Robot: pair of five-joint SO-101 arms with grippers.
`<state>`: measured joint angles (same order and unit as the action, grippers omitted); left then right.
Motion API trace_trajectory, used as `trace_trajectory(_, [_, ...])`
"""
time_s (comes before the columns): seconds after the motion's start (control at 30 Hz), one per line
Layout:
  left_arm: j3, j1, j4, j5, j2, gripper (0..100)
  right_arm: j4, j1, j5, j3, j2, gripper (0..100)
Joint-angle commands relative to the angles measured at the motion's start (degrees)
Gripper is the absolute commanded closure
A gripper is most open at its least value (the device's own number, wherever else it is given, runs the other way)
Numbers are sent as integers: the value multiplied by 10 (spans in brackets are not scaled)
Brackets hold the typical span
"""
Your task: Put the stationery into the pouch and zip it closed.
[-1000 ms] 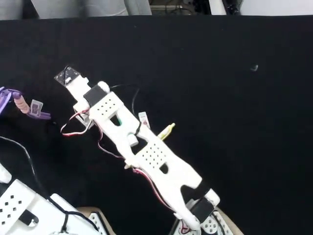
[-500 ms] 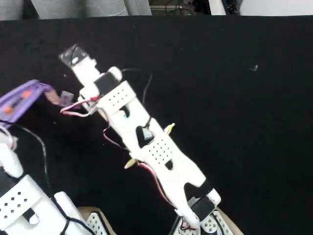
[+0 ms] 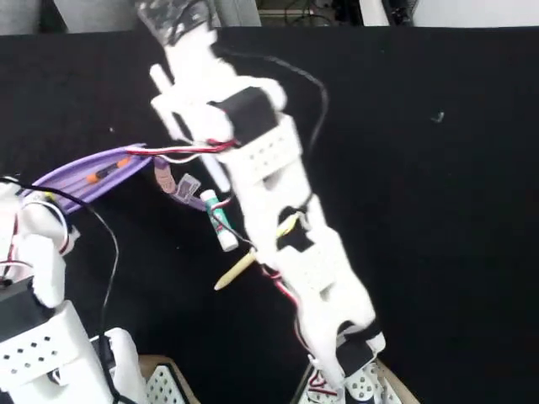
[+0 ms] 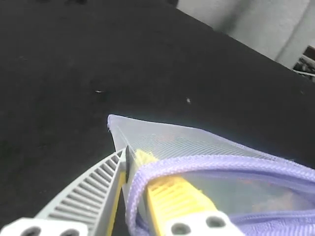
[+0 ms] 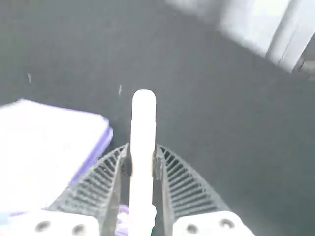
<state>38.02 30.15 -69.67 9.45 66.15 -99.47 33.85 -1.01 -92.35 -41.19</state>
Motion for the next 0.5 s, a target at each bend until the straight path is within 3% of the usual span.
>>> trace_trajectory(0.0, [-15,-34,-3,7,5,971,-20,-23,4,44,109,988])
trace_trajectory(0.23, [-21,-99,-14,8,3,971,-18,-20,4,202,301,988])
trace_trajectory(0.47, [-15,-141,-15,8,4,971,-17,-21,4,240,410,987])
